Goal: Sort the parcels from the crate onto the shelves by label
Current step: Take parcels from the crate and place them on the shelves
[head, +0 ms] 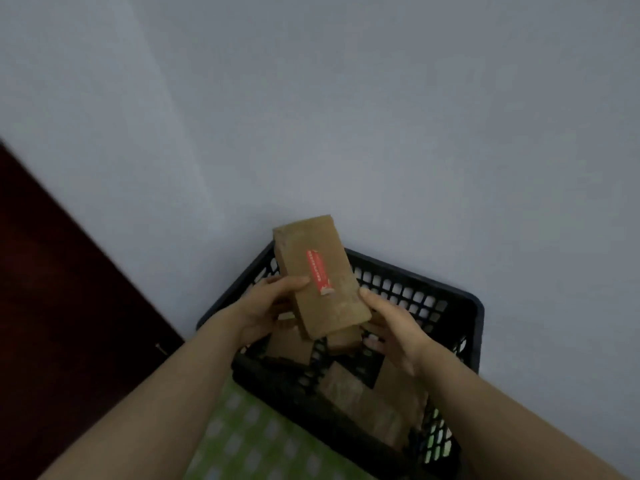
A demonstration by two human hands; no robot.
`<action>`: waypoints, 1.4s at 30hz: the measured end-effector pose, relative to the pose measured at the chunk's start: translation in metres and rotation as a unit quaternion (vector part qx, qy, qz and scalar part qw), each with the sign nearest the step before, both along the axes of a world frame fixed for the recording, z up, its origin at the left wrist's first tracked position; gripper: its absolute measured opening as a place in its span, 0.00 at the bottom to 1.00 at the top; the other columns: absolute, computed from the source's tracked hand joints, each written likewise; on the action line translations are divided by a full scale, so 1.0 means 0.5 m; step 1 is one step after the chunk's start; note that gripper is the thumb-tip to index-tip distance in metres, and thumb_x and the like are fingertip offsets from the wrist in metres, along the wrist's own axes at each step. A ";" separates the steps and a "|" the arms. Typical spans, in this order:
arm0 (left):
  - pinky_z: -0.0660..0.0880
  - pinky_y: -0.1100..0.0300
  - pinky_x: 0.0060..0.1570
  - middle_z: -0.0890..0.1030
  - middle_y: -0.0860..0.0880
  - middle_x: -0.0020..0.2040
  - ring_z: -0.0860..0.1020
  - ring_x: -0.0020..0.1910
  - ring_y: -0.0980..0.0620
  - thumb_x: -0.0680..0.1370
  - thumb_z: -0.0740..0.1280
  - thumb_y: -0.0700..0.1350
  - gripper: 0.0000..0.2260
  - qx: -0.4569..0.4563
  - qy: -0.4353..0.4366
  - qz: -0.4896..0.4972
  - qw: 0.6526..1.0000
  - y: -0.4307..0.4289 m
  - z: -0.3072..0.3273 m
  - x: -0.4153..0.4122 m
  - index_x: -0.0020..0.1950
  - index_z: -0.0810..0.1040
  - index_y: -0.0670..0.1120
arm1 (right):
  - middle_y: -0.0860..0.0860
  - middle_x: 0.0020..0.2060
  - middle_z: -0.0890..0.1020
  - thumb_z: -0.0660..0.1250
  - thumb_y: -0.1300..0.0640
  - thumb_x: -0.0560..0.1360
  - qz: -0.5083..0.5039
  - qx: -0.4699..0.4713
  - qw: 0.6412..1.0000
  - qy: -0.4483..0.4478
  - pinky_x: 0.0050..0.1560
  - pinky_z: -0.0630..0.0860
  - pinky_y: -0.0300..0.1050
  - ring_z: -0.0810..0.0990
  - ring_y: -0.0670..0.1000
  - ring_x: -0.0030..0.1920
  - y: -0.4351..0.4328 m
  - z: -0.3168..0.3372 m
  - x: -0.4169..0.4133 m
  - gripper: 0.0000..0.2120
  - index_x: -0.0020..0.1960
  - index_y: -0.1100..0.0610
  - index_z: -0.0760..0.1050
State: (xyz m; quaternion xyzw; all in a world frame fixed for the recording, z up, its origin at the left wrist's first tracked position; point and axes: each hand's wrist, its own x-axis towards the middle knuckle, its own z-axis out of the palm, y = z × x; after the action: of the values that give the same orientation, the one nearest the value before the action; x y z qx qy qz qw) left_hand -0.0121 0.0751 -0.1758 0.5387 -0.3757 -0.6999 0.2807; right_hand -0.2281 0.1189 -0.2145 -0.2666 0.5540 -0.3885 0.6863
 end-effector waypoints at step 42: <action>0.63 0.60 0.67 0.71 0.46 0.70 0.70 0.68 0.51 0.69 0.75 0.40 0.42 -0.219 -0.331 0.341 0.852 0.758 0.422 0.522 0.77 0.57 0.43 | 0.58 0.48 0.83 0.72 0.56 0.67 0.353 -0.227 0.899 -0.120 0.51 0.79 0.51 0.81 0.54 0.49 0.338 0.383 0.556 0.19 0.57 0.62 0.78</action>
State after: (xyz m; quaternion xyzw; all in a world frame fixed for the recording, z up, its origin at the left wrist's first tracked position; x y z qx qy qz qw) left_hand 0.2489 0.4540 0.0350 0.7574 -0.3825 -0.2403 0.4715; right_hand 0.0497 0.2878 -0.0231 -0.5447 0.2333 -0.2648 0.7608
